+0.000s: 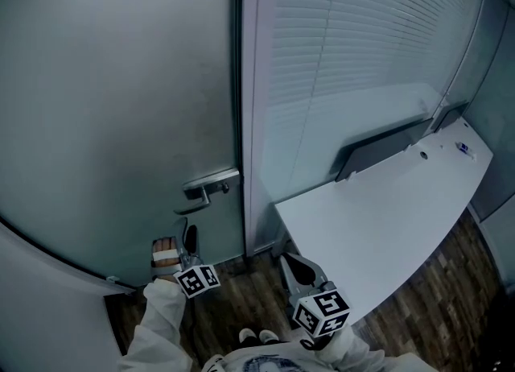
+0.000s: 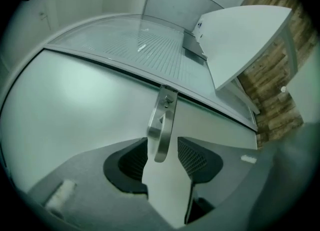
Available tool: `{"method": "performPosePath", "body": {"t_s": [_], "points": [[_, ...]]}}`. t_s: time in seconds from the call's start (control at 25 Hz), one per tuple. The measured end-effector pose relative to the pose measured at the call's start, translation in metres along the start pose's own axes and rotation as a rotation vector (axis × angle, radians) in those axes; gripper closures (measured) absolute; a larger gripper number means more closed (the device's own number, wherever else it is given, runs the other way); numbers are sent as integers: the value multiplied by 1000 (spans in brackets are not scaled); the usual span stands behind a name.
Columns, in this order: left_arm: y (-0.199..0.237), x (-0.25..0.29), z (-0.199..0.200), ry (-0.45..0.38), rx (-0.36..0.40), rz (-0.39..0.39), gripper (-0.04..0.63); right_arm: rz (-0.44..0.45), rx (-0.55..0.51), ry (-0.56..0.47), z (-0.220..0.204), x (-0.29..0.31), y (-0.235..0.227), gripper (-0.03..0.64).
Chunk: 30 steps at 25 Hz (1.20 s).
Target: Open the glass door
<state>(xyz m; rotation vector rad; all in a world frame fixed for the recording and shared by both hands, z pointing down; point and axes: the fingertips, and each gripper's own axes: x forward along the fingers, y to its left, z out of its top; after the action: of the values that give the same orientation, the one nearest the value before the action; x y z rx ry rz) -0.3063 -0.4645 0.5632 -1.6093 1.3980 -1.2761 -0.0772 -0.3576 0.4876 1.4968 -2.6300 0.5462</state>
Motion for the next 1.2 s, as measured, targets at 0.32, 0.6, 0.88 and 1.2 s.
{"method": "performPosePath", "body": {"t_s": [0.32, 0.6, 0.88, 1.2], "points": [[-11, 45, -8, 24, 92, -26, 400, -22, 9, 15, -7, -6, -5, 612], [-12, 58, -11, 52, 87, -26, 407, -21, 20, 27, -11, -4, -6, 612], [-1, 54, -7, 32, 58, 34, 483, -10, 37, 41, -16, 0, -4, 612], [-1, 54, -9, 31, -213, 94, 465, 19, 39, 65, -22, 5, 7, 612]]}}
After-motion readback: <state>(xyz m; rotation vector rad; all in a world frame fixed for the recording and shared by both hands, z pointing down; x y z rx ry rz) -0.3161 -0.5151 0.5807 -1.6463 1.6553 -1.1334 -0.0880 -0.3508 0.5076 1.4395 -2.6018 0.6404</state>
